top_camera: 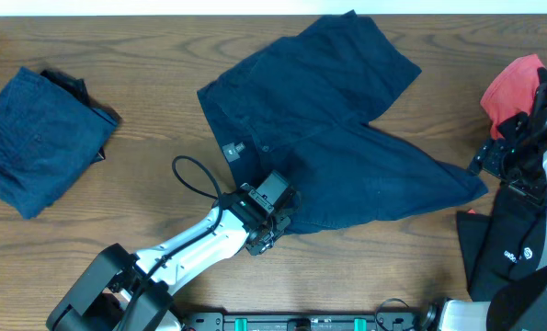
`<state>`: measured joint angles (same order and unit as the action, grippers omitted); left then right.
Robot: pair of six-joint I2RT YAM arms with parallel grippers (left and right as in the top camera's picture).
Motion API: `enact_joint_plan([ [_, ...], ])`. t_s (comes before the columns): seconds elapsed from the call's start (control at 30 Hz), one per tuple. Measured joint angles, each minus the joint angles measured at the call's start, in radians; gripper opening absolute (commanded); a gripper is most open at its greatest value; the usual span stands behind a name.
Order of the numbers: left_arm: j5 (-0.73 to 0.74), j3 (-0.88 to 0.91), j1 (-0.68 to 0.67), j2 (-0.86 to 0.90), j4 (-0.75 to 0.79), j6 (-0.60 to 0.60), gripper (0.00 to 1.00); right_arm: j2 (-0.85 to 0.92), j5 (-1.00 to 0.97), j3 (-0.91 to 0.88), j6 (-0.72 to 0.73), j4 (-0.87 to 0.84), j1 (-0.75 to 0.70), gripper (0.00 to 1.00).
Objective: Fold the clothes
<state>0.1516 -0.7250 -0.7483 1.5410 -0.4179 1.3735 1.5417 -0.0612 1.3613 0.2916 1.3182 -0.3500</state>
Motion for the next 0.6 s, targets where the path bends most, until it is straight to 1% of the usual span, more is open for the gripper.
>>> enact_joint_plan([
  [0.13, -0.002, 0.0, 0.0, 0.0, -0.006, -0.041, 0.06, 0.0, 0.002, -0.008, 0.068, -0.002, -0.002, 0.81],
  [0.23, -0.002, 0.0, 0.001, -0.011, -0.045, -0.066, 0.06, 0.0, 0.001, -0.043, 0.136, -0.004, -0.012, 0.81],
  [0.3, -0.003, 0.0, 0.004, -0.034, -0.076, -0.085, 0.06, 0.0, -0.003, -0.085, 0.186, -0.012, -0.02, 0.74],
  [0.43, -0.003, 0.001, 0.031, -0.133, -0.134, -0.146, 0.06, 0.0, -0.003, -0.194, 0.254, -0.076, -0.031, 0.56],
  [0.47, -0.003, 0.001, 0.038, -0.158, -0.141, -0.16, 0.06, 0.0, 0.002, -0.225, 0.265, -0.097, -0.032, 0.54],
  [0.57, -0.009, 0.001, 0.059, -0.235, -0.175, -0.206, 0.06, 0.0, 0.021, -0.302, 0.286, -0.132, -0.033, 0.52],
  [0.6, -0.011, 0.001, 0.064, -0.253, -0.192, -0.219, 0.06, 0.0, 0.025, -0.329, 0.287, -0.145, -0.033, 0.41],
])
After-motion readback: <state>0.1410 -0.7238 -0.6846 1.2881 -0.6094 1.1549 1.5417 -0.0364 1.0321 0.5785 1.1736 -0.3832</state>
